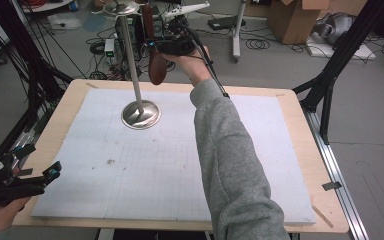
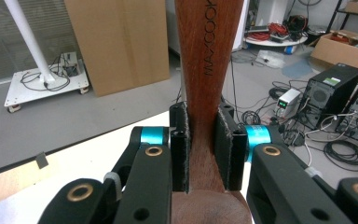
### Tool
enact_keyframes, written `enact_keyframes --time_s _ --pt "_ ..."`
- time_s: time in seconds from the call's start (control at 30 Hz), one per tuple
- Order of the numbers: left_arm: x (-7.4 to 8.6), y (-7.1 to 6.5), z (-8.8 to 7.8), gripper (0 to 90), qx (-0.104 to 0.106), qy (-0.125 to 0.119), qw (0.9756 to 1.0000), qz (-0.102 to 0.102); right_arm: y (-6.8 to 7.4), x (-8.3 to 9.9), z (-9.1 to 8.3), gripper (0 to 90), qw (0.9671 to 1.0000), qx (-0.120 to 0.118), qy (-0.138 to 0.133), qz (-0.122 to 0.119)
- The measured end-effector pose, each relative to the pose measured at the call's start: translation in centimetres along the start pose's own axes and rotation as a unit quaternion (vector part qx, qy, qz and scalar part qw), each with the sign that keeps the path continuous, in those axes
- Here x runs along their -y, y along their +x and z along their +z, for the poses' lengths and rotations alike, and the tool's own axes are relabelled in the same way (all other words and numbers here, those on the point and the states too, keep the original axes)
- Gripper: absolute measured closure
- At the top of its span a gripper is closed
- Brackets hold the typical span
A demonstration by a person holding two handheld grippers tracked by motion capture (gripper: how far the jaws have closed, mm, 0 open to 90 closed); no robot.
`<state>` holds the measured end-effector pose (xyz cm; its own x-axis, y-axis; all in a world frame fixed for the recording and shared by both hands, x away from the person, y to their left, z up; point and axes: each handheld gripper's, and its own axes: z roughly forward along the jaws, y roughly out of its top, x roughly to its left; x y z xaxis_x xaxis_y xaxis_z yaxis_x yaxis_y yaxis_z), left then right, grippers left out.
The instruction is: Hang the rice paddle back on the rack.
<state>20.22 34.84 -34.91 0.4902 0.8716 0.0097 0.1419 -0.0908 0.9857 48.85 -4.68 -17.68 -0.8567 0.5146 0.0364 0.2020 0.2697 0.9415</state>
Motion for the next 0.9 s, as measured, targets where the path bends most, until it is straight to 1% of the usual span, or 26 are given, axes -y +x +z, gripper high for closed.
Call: enact_keyframes --time_s 0.2,0.4,0.63,0.7,0.9 --pt "-0.03 -0.01 -0.25 3.2 -0.001 0.000 1.0000 0.002 0.19 -0.12 0.24 78.0 1.0000 -0.001 0.005 -0.001" --pt "-0.01 0.15 -0.43 3.3 -0.004 -0.001 1.0000 0.000 0.05 0.10 0.65 78.1 1.0000 -0.002 0.009 0.002" --pt "-0.02 0.10 -0.48 3.3 -0.004 -0.001 1.0000 0.000 0.00 0.26 0.79 78.0 0.9999 -0.003 0.009 0.005" --pt "-0.04 0.10 -0.50 3.3 -0.004 -0.001 1.0000 0.000 0.04 0.24 0.85 78.0 0.9999 -0.005 0.010 0.002" --pt "-0.04 0.18 -0.57 3.3 -0.005 -0.002 1.0000 -0.001 0.04 0.25 1.01 78.0 0.9999 -0.002 0.011 0.004"
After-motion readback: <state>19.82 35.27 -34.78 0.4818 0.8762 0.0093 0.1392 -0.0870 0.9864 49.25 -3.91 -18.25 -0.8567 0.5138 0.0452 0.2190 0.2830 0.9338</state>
